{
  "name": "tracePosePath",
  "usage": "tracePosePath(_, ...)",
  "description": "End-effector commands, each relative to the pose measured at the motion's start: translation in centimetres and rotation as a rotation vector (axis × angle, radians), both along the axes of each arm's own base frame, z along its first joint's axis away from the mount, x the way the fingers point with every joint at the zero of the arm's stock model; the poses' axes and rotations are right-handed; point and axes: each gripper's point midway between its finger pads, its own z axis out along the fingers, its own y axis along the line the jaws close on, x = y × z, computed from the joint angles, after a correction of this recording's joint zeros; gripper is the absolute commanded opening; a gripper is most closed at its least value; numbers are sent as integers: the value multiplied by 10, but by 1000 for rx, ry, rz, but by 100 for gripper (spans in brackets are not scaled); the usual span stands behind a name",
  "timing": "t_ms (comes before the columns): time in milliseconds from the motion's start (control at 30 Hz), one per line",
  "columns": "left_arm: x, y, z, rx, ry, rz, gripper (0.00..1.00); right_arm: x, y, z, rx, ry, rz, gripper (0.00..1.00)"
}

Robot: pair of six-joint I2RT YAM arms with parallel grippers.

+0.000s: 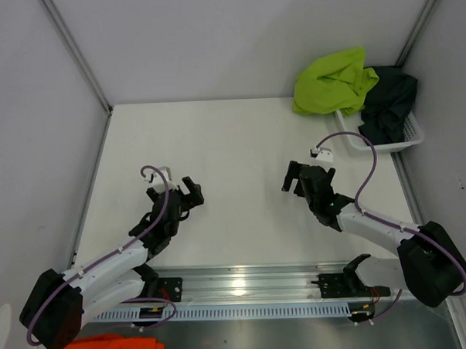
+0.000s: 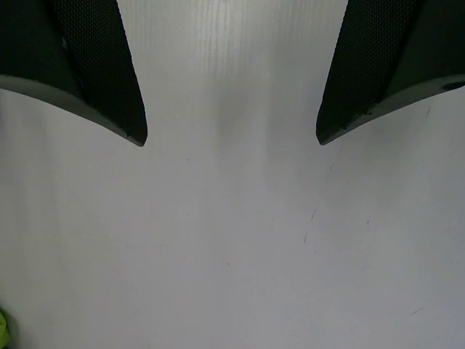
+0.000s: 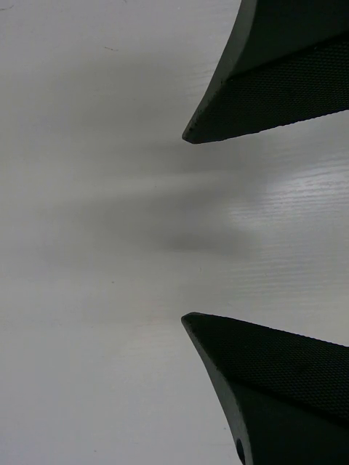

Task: Fold and stack the shorts
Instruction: Grab the shorts from the pile

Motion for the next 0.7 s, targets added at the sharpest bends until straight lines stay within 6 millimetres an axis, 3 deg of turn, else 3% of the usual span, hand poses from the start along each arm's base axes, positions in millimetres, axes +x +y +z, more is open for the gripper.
tracePosePath(0, 4, -7, 15, -40, -50, -24, 99, 9, 10, 24, 19, -76, 29, 99)
tracePosePath(133, 6, -10, 15, -32, -44, -38, 99, 7, 16, 23, 24, -71, 80, 99)
tracePosePath(367, 7, -9, 16, -28, -43, -33, 99, 8, 7, 24, -10, -86, 56, 99)
tracePosePath(467, 11, -11, 26, -7, -38, -38, 99, 28, 2, 33, 56, -110, 80, 100)
tracePosePath(500, 12, -12, 25, 15, -23, -44, 99, 33, 13, 37, 125, -87, 145, 99)
tracePosePath(533, 12, -12, 25, 24, -9, -41, 99, 44, -6, 34, 134, -50, 92, 99)
tracePosePath(567, 15, -12, 34, 31, -2, -32, 99, 63, -7, 49, 141, -62, 69, 100)
tracePosePath(667, 17, -14, 39, 39, 3, -42, 99, 95, -29, 61, 74, -68, -1, 99)
